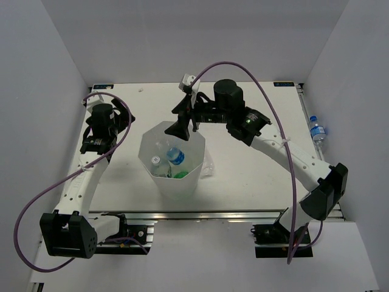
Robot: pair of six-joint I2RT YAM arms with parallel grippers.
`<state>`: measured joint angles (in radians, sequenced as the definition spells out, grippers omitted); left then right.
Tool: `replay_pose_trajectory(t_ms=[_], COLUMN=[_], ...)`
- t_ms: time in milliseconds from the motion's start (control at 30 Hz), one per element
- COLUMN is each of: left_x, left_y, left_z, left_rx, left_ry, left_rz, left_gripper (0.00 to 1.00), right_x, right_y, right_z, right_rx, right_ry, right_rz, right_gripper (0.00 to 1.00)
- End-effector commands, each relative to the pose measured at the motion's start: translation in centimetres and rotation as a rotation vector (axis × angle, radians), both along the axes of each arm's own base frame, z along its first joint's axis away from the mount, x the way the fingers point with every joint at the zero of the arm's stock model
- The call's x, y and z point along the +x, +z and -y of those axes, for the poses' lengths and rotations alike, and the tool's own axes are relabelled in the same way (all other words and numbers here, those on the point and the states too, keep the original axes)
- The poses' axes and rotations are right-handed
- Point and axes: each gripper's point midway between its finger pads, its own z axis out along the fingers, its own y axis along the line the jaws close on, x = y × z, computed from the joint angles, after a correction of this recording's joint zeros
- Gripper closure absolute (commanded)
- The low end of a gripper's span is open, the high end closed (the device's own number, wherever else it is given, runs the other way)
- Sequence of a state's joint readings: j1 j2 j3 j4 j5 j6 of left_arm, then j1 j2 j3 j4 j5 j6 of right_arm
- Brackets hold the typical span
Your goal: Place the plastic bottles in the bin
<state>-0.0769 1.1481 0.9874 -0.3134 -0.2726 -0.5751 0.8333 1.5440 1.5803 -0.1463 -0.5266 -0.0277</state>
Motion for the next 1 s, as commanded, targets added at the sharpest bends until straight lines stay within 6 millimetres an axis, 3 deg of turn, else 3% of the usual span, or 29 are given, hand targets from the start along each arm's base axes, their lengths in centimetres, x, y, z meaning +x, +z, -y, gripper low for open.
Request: replay_pose_trajectory(t_ms=[0, 133, 267, 300, 367, 400, 533, 567, 633, 667, 733, 767, 833, 867, 967], left_x=[-0.4, -0.5, -0.5, -0.4, -0.3, -0.3, 0.1, 0.2, 0.3, 0.4, 0.4, 0.4, 0.4, 0.3, 0.4], left_y=[1.1, 0.9, 0.5, 0.4, 0.1, 0.0, -0.7, -1.0, -1.2, -1.5, -1.7, -1.9, -1.9, -1.9, -1.7], left_z=[-0.3, -0.8, -1.1, -1.1, -1.2, -1.2, -1.3, -1.3, -1.2, -1.1, -1.0, -1.0, -1.1, -1.1, -1.0], left_rx=[0.018, 0.035, 0.046, 0.048, 0.052, 0.054, 0.060, 0.062, 0.060, 0.059, 0.059, 0.059, 0.060, 0.061, 0.060], left_ry=[0.007, 0.027, 0.037, 0.038, 0.045, 0.047, 0.048, 0.048, 0.044, 0.039, 0.036, 0.035, 0.037, 0.037, 0.034], left_rz=[0.037, 0.024, 0.009, 0.004, -0.005, -0.011, -0.036, -0.046, -0.054, -0.063, -0.073, -0.079, -0.079, -0.078, -0.069], left_gripper=[0.02, 0.02, 0.02, 0.02, 0.02, 0.02, 0.02, 0.02, 0.02, 0.02, 0.02, 0.02, 0.02, 0.02, 0.02], right_x=[0.3, 4.2, 9.3, 10.2, 11.8, 11.9, 12.7, 12.9, 12.6, 12.4, 12.7, 13.0, 13.1, 13.1, 13.1], right_y=[6.0, 6.7, 5.1, 2.8, 0.0, -2.7, -10.0, -12.5, -14.6, -17.0, -18.7, -20.8, -22.1, -23.9, -26.7], right_z=[1.4, 4.3, 10.1, 10.9, 12.2, 12.5, 12.4, 11.8, 10.9, 10.1, 9.3, 8.9, 7.8, 7.5, 6.5], right_rx=[0.084, 0.101, 0.144, 0.114, 0.065, 0.014, -0.110, -0.153, -0.189, -0.219, -0.241, -0.268, -0.288, -0.323, -0.384], right_ry=[-0.062, -0.272, -0.436, -0.475, -0.541, -0.557, -0.561, -0.533, -0.473, -0.423, -0.403, -0.400, -0.380, -0.376, -0.377], right_rz=[0.122, 0.063, -0.069, -0.111, -0.147, -0.195, -0.341, -0.387, -0.444, -0.507, -0.546, -0.578, -0.589, -0.613, -0.628], right_gripper=[0.11, 0.11, 0.11, 0.11, 0.11, 0.11, 0.11, 0.11, 0.11, 0.11, 0.11, 0.11, 0.11, 0.11, 0.11])
